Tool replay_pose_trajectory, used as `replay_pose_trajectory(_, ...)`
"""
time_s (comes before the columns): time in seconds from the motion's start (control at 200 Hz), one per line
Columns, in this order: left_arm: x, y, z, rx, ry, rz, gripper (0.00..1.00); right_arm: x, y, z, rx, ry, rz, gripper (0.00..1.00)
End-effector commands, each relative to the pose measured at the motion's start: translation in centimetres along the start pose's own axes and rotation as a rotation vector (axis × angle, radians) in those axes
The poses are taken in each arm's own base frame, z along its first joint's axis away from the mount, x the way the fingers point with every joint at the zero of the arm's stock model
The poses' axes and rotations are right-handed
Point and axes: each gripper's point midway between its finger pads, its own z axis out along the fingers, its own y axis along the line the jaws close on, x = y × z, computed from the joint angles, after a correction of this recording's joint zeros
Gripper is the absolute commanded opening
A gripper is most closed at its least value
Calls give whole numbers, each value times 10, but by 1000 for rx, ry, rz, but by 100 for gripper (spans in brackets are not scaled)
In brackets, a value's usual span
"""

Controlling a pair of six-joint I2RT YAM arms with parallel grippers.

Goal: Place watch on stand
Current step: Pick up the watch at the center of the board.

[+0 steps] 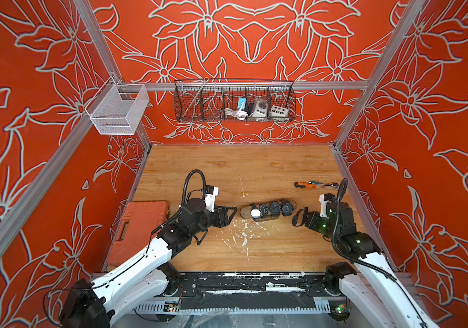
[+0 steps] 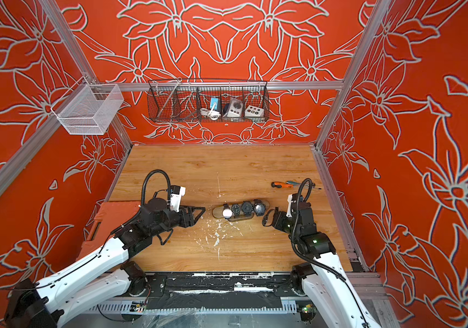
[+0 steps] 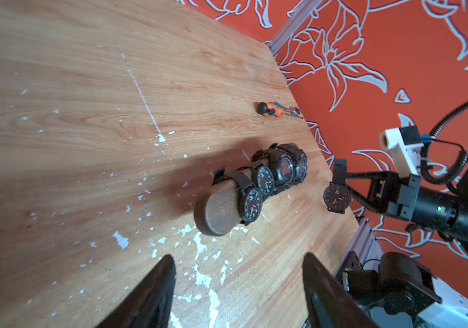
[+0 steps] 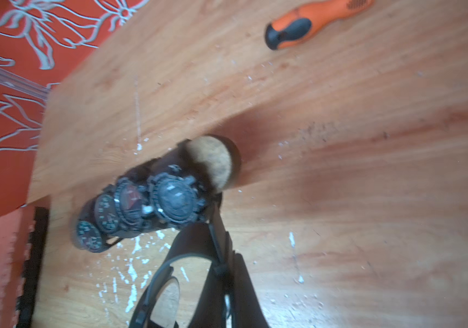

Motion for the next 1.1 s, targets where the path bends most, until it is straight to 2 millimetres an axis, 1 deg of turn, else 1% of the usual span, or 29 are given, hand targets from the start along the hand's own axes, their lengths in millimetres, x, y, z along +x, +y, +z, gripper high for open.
replay_pose_trajectory(0.0,-5,-29,3,79,-6,85,70,-25,39,-13,-146,-76,-57,0)
replay_pose_trajectory(0.04,-3,-37,5,94,4,108,71,-30,49,-17,-183,-99,-71,0)
replay_pose_trajectory(0.135,5,-63,10,148,36,180,71,-39,70,-24,-263,-159,-105,0)
replay_pose_trajectory(0.235,12,-87,13,187,52,248,72,-43,89,-29,-324,-210,-149,0)
replay_pose_trajectory(0.27,11,-95,12,203,47,266,72,-43,96,-30,-342,-219,-166,0)
replay_pose_trajectory(0.28,16,-93,17,194,67,268,72,-44,98,-31,-344,-223,-170,0)
replay_pose_trajectory(0.295,18,-94,19,192,76,272,72,-43,101,-31,-353,-224,-177,0)
replay_pose_trajectory(0.41,22,-107,23,221,87,290,74,-39,124,-35,-426,-247,-222,0)
replay_pose_trajectory(0.465,23,-113,24,236,88,296,74,-36,131,-33,-445,-241,-230,0)
replay_pose_trajectory(0.636,25,-122,26,243,89,307,78,-25,148,-30,-478,-222,-283,0)
replay_pose_trajectory(0.756,26,-127,28,256,94,301,78,-23,153,-33,-465,-247,-318,0)
replay_pose_trajectory(0.996,27,-130,43,238,113,252,76,-18,167,-33,-457,-250,-378,0)
replay_pose_trajectory(1.096,26,-133,45,239,114,249,76,-16,173,-33,-452,-249,-401,0)
